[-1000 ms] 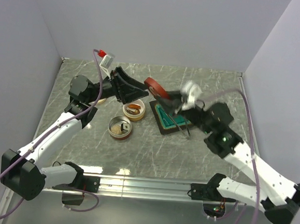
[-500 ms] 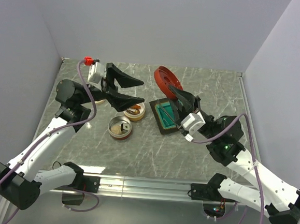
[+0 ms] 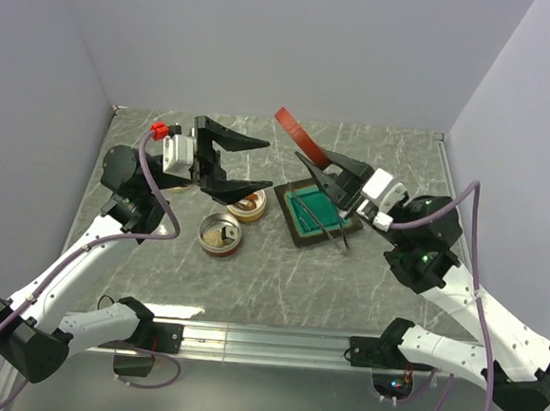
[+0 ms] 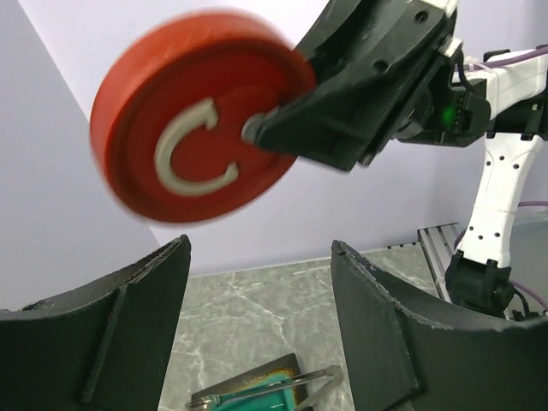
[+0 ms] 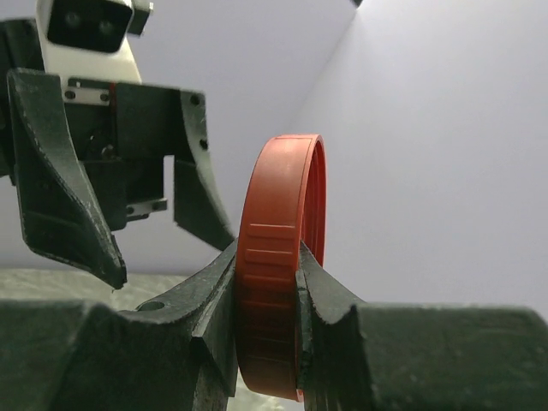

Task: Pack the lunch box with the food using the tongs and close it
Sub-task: Pass the lid of the lunch box from the right arm to the left

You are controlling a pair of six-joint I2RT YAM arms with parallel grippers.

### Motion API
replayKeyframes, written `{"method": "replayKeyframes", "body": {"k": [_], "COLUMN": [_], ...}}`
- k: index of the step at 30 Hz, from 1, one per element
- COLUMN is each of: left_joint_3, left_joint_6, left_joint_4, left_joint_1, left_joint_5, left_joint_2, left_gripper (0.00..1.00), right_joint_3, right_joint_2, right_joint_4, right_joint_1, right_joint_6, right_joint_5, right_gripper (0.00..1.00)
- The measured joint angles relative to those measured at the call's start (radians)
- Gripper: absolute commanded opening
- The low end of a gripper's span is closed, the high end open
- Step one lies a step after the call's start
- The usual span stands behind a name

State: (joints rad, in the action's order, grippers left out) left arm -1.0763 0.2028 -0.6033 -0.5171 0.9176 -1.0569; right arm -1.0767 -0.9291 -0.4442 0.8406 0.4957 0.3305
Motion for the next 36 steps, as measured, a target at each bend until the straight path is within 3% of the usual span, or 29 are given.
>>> {"method": "replayKeyframes", "body": {"k": [22,26,34,36], "left_joint_3": [-0.019,-0.026,-0.033,-0.033], "left_joint_6": [0.005,0.021,0.017,-0.003], "left_joint_4": [-0.031,-0.042,-0.039,-0.020], "left_joint_1": [-0.048,-0.056,-0.060,-0.063], "left_joint_5": [-0.102,-0.091,-0.086,-0.085], "left_joint_2": [-0.003,-0.014,-0.018,-0.013], "left_gripper": [0.73,0.68,0.48,0.48], "right_joint_3": [0.022,0.022,0.022,0.022], "right_joint_2": [-0.026,-0.027,-0.028,-0.028], "right_joint_4": [-0.008,-0.012,-0.031,-0.035], "right_joint_1": [0.113,0.113,0.123,0.126], "right_joint_6": [0.111,0.099,0.082,0.088], "right_joint_5": [-0.020,-0.022,-0.023,-0.023], "right_gripper": [0.00,0.00,0.00,0.00]}}
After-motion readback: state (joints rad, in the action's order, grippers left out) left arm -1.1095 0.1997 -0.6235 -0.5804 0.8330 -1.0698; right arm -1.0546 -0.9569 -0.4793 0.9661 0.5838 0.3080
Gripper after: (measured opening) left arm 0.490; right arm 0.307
